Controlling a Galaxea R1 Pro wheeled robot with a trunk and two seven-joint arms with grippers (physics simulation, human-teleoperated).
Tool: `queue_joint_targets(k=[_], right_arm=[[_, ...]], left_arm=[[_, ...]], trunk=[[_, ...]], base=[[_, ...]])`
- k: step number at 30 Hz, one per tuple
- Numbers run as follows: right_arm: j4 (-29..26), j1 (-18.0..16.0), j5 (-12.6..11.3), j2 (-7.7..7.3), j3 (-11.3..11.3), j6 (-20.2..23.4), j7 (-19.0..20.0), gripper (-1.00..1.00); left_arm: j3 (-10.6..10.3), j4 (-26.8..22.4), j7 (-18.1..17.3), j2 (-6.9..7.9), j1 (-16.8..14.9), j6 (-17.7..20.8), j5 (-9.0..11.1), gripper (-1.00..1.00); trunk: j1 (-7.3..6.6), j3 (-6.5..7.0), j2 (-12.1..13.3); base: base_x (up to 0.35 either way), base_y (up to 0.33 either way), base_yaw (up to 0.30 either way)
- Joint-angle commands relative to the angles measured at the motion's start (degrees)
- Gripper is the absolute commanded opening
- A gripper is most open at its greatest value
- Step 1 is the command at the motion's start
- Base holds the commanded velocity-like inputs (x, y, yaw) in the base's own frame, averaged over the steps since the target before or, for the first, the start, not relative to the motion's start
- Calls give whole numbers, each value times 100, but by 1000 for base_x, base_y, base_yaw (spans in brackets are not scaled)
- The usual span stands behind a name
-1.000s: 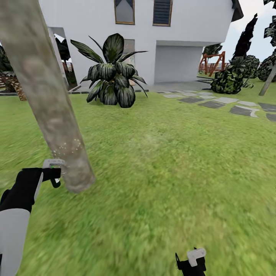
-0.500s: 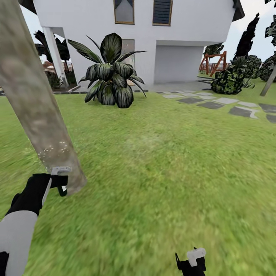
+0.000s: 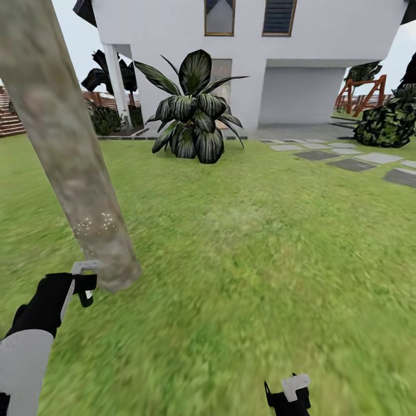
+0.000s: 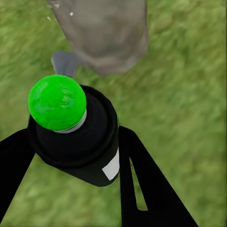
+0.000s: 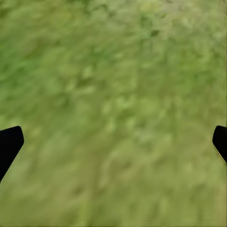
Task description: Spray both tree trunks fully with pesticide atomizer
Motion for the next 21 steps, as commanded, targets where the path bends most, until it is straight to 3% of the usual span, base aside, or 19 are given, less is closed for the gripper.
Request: queue_joint_targets(k=[1, 6, 11, 14, 19, 21], right_arm=[[0, 0, 0, 0, 0, 0, 0, 100], [0, 0, 0, 1, 0, 0, 0, 100], [0, 0, 0, 0, 0, 0, 0, 100], [0, 0, 0, 3, 0, 0, 0, 100], [0, 0, 0, 5, 0, 0, 0, 100], [0, 0, 0, 7, 0, 0, 0, 100]], left_arm=[[5, 0, -1, 4, 0, -2, -6, -100], [27, 8, -8, 83, 61, -13, -33, -100], [-7, 7, 0, -150, 79, -13, 8, -100], [-1, 7, -3, -202, 79, -14, -1, -100], [44, 15, 0, 19, 108, -14, -28, -100], [30, 84, 0, 24, 113, -19, -21, -100]], trunk=[[0, 0, 0], [0, 0, 0], [0, 0, 0], [0, 0, 0], [0, 0, 0], [0, 0, 0]], base=[[266, -167, 277], [251, -134, 277], [244, -122, 277], [244, -122, 277], [244, -122, 277], [245, -122, 277]])
